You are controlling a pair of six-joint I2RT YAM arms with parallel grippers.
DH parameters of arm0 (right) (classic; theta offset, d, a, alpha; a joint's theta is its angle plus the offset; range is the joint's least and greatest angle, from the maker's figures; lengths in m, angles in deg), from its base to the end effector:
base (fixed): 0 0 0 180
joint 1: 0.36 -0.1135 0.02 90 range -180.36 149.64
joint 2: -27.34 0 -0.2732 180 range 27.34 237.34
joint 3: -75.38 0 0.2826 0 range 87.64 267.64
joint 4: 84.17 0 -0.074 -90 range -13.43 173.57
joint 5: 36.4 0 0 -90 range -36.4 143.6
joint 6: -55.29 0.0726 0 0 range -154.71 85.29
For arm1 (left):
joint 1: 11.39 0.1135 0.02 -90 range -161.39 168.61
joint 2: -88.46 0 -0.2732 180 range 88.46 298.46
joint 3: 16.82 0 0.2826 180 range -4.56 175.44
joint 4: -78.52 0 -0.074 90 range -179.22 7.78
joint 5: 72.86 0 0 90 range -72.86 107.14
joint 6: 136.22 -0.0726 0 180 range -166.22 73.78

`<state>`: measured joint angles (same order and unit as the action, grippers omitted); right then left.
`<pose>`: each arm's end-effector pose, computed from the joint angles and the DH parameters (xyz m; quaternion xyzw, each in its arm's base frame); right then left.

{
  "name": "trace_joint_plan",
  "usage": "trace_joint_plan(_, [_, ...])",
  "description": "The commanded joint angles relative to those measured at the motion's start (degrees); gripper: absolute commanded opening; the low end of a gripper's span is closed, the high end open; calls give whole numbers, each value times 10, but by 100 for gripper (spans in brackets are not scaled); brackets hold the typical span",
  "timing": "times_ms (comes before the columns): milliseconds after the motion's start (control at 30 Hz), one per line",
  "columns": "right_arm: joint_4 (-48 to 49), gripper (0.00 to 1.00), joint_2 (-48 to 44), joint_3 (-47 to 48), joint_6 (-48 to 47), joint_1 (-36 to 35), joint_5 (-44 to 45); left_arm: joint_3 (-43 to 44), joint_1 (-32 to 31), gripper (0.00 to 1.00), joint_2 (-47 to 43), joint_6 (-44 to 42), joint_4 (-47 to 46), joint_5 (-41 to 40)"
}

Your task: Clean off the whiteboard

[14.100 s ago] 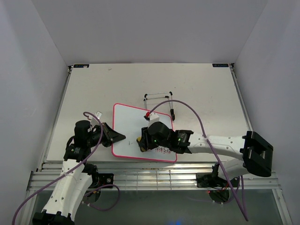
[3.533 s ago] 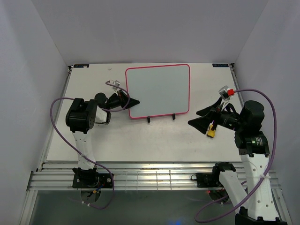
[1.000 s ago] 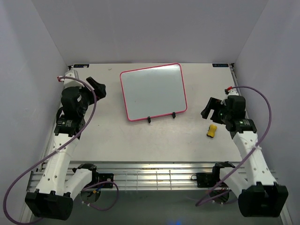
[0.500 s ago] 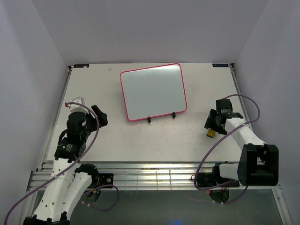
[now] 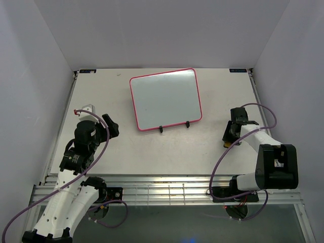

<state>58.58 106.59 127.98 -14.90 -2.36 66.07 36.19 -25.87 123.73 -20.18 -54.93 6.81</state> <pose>0.2857 -0.0057 0.1250 0.1741 0.9529 -0.0614 0.2404 0.1906 -0.0358 0.2873 -0.1319 0.8483 -0.1028 0.5024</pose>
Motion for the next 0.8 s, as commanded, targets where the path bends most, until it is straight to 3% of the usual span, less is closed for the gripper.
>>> trace_joint_plan(0, [22,42,-13,-6,-7,-1,5,0,-4,98,-2,-5,-8,-1])
trace_joint_plan(200, [29,29,-34,1,-24,-17,-28,-1,-4,98,-3,-6,-9,1])
trace_joint_plan(300, [28,29,-42,24,-26,-103,-15,-1,-4,98,-2,-6,-11,5])
trace_joint_plan(433, [43,29,22,151,-31,-299,14,-2,-4,98,4,-7,-15,12])
trace_joint_plan(533, [50,27,108,247,-46,-394,63,-3,-4,98,1,-7,-15,8])
trace_joint_plan(767, [65,27,316,550,-135,-503,126,-5,-4,98,-9,-6,-16,8])
